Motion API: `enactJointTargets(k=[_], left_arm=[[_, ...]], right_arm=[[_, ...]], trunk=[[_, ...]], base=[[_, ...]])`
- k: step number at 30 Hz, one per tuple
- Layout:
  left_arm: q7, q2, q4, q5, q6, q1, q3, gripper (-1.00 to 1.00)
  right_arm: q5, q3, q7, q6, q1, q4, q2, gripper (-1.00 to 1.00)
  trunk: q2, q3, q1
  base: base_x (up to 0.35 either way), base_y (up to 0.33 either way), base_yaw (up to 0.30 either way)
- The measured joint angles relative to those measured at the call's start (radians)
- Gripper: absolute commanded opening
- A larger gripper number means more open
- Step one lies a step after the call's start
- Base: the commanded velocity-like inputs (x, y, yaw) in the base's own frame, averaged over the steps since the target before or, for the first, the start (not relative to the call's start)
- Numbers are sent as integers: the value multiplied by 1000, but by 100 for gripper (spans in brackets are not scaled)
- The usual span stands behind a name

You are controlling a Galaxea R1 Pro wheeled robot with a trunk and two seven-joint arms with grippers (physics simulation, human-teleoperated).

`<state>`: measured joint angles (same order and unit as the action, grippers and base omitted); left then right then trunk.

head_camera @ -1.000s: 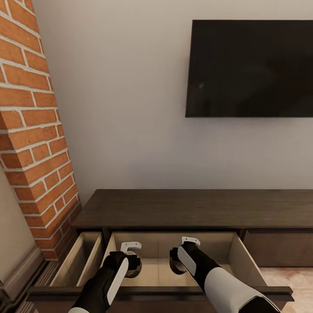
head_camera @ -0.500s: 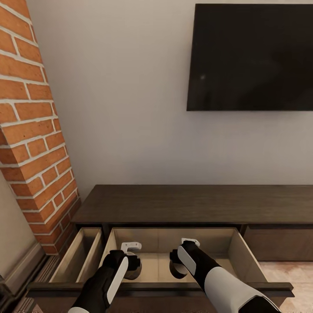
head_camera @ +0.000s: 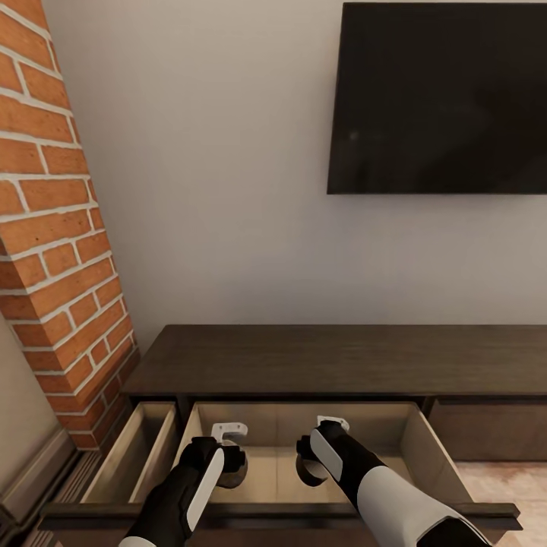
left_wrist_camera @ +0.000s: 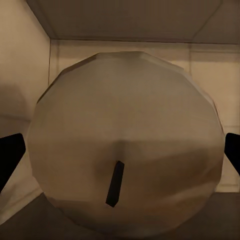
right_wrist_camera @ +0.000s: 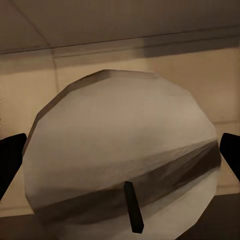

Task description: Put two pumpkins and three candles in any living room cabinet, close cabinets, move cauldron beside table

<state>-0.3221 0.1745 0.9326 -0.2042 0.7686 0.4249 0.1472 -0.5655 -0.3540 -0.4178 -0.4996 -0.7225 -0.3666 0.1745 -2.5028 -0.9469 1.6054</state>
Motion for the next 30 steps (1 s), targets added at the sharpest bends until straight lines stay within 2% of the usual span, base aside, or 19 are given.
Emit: enactJointTargets(k=[3,14,30], left_arm=[[0,0,1,0,0,0,0,-100],[0,0,8,0,2,0,0,-100],[0,0,9,0,0,0,0,-100]], right_arm=[[0,0,0,0,0,0,0,-100],[-1,0,0,-1,0,0,0,-100],[1,0,1,-1,0,0,0,-100]], trunk=[[0,0,0],[-2,-42,5],[-4,-66,8]], base=[[16,0,0],[1,0,0],[0,0,0]])
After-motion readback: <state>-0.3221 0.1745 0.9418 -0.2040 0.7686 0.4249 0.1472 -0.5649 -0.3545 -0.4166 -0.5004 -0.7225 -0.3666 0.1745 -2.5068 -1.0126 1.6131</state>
